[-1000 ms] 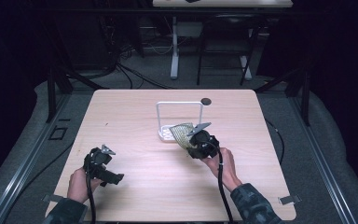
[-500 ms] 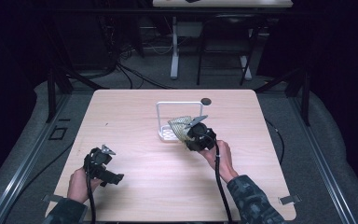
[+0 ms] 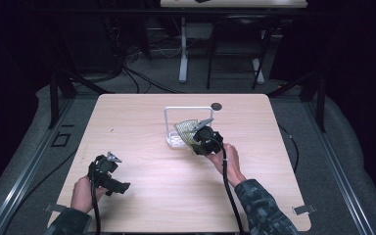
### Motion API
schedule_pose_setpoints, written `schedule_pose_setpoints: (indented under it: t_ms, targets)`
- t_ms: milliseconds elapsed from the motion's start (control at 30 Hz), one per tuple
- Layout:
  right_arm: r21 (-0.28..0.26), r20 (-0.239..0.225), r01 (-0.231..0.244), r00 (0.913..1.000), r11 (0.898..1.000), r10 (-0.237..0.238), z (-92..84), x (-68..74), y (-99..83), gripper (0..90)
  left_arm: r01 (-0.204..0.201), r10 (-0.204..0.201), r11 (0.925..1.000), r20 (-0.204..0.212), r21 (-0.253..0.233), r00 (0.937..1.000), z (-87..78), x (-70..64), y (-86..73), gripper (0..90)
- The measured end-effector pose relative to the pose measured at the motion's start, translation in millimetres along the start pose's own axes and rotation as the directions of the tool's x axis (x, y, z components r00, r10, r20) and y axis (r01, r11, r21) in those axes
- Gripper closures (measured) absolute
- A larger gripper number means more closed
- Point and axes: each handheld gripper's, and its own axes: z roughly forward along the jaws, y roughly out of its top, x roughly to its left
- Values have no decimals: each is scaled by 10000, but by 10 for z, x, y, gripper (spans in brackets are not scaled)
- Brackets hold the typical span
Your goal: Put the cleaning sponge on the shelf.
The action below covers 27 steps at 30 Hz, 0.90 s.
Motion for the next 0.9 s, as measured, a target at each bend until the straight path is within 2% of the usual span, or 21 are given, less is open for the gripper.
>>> schedule_pose_setpoints:
  t_ms: [333,900]
  targets:
    - [-63,-39,-142,9999,9999,142,113,-28,53,565,51,-51,10000,13,-3,10000,0,6,-5,0]
    - [153,-76,-318,9995,9994,319,324,-72,95,543,41,-41,10000,16,9,10000,2,8,-7,0]
